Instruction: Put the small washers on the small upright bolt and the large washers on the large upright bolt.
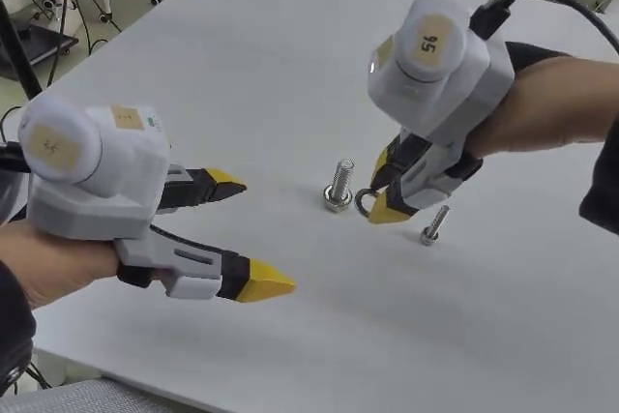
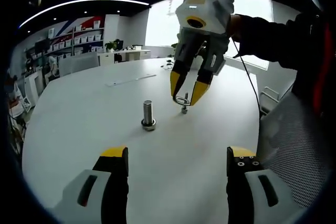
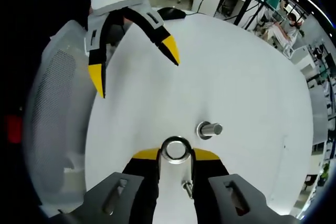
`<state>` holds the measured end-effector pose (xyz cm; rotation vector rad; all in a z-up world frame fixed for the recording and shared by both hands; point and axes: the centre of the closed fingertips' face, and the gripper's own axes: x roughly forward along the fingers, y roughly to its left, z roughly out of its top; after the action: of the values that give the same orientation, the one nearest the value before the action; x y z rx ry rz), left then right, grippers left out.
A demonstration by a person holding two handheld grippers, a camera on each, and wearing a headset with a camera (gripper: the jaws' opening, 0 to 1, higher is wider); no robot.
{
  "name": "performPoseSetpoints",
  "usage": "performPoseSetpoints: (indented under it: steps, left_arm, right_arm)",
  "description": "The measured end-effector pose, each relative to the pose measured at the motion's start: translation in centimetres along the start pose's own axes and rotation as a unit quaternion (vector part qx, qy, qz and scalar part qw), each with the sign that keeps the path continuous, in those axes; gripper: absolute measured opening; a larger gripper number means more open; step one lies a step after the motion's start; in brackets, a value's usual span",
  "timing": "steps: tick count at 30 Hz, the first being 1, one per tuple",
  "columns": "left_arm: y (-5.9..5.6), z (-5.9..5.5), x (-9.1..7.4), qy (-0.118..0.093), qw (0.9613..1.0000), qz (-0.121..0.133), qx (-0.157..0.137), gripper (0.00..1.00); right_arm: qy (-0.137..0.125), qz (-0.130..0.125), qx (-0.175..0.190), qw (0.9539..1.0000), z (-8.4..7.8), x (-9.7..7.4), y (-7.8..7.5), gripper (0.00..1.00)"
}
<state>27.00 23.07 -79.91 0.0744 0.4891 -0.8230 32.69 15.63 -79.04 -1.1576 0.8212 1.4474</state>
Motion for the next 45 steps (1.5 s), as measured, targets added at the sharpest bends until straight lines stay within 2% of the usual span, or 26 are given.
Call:
performPoseSetpoints:
  steps: [12, 22, 31, 35, 40, 45]
  left_arm:
    - [0.8, 0.1, 0.1, -0.005, 0.9999, 0.008, -0.005, 0.76]
    - [1.3, -0.2, 0.4, -0.001, 0.9999, 0.012, -0.007, 0.77]
    - [1.6, -0.4, 0.7, 0.001, 0.9999, 0.012, -0.009, 0.77]
    - [1.7, -0.4, 0.7, 0.001, 0.9999, 0.012, -0.010, 0.77]
    - [2.0, -0.6, 0.8, 0.002, 0.9998, 0.012, -0.012, 0.77]
    - [2.2, -0.7, 1.0, 0.003, 0.9998, 0.012, -0.014, 0.77]
  right_arm:
    - [-0.005, -0.017, -0.009, 0.9998, 1.1, -1.1, -2.8, 0.23]
    - [-0.014, -0.022, -0.012, 0.9996, 1.9, -1.0, -4.1, 0.23]
    - [-0.006, -0.016, -0.011, 0.9998, 1.9, 0.2, -5.4, 0.23]
    - [-0.004, -0.010, -0.008, 0.9999, 1.8, 0.6, -5.3, 0.23]
    - [0.002, -0.002, -0.008, 1.0000, 1.7, 1.8, -6.1, 0.23]
    - [0.006, 0.005, -0.009, 0.9999, 1.6, 2.0, -6.0, 0.23]
